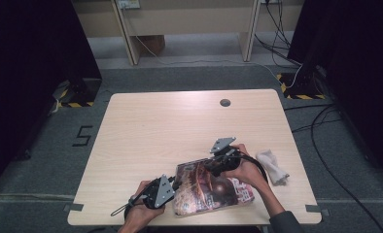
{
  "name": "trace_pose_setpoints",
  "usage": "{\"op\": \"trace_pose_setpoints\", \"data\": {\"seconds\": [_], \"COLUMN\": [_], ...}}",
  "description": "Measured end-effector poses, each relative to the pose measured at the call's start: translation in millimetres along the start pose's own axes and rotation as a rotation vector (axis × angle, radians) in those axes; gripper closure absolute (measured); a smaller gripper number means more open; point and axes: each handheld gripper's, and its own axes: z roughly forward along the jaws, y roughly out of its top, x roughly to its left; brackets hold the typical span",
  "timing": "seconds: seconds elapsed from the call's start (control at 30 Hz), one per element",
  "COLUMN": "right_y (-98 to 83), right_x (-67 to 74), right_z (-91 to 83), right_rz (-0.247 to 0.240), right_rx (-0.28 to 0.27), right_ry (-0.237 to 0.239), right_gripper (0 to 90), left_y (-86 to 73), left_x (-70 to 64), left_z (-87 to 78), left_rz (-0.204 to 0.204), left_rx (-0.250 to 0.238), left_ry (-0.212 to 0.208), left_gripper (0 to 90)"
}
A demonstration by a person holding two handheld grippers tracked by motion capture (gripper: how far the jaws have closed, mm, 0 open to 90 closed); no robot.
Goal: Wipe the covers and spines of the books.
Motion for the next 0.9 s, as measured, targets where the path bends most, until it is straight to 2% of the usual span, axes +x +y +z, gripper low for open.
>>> {"op": "trace_pose_setpoints", "data": {"seconds": [0.17, 0.33, 0.47, 0.57, 0.7, 0.8, 0.9], "right_y": [-3.5, -6.2, -6.0, -5.6, -3.5, -1.2, 2.1], "right_x": [-0.5, 0.1, 1.9, 3.8, 8.7, 12.6, 17.9], "right_z": [-10.2, -16.4, -19.8, -20.1, -15.0, -11.6, -11.0], "right_rz": [-0.051, -0.093, -0.127, -0.134, -0.164, -0.198, -0.245], "right_rx": [0.011, 0.032, 0.039, 0.033, 0.057, 0.065, 0.086], "right_ry": [-0.002, 0.029, 0.065, 0.114, 0.140, 0.144, 0.123], "right_gripper": [48.4, 58.3, 62.3, 65.2, 67.0, 67.6, 69.8], "left_y": [-3.2, -5.2, -6.5, -6.7, -6.5, -5.5, -6.5], "left_x": [4.6, 9.1, 11.6, 12.4, 12.7, 11.7, 12.8], "left_z": [3.1, 4.2, 4.1, 4.2, 4.3, 4.2, 5.0], "left_rz": [-0.021, -0.042, -0.051, -0.054, -0.046, -0.037, -0.041], "left_rx": [0.017, 0.026, 0.029, 0.026, 0.019, 0.011, 0.016], "left_ry": [0.017, 0.025, 0.031, 0.033, 0.030, 0.035, 0.036], "left_gripper": [73.8, 73.9, 73.9, 74.1, 74.3, 74.6, 74.4]}}
